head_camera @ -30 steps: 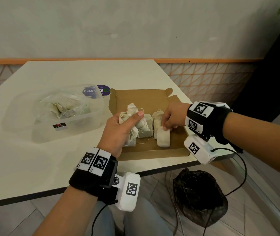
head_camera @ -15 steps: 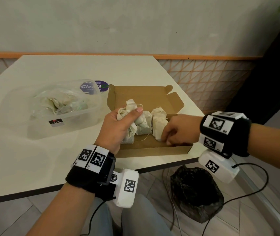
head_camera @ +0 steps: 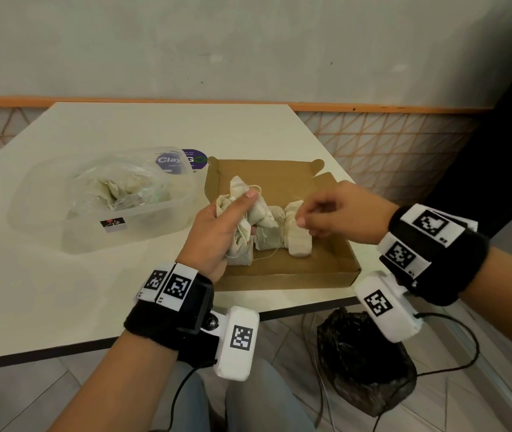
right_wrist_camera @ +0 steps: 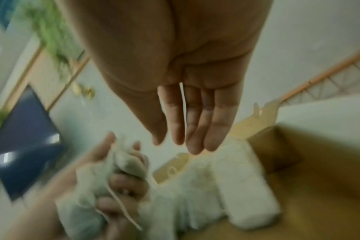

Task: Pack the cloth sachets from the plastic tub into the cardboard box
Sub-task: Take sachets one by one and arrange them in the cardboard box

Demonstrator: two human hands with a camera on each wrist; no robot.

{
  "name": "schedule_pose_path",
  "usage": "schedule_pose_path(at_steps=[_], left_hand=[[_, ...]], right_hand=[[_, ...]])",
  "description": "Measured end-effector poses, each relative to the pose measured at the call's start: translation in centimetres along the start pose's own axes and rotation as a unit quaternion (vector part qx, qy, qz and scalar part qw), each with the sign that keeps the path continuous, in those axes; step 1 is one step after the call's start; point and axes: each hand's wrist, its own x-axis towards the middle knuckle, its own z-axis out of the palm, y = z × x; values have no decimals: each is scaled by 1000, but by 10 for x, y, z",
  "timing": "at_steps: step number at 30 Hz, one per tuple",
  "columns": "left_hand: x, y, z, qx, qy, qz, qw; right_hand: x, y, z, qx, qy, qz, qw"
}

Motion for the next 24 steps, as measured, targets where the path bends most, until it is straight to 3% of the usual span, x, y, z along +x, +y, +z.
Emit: schedule_pose_path(at_steps=[2,7,11,13,17,21,24], left_hand=[[1,2,-1,-9,-4,-26,1000],[-2,7,-4,-20,-27,-62,998],[-2,10,-15,-23,-21,-48,998],[-2,11,-18,-19,-26,-42,999],[-3,7,-14,46,-40,-37,997],[-1,7,-12,57,-11,-59,997],[1,4,-12,104,-6,-61,993]], right_hand=[[-2,-9,10,113,38,-10,993],[5,-13,48,265,57,-36,962],[8,-4,58,477,115,-28,871],[7,3,64,524,120,-26,843],[7,13,77,494,122,-16,861],[10,15,77,492,208,-38,844],[6,17,81,380,233,-87,891]])
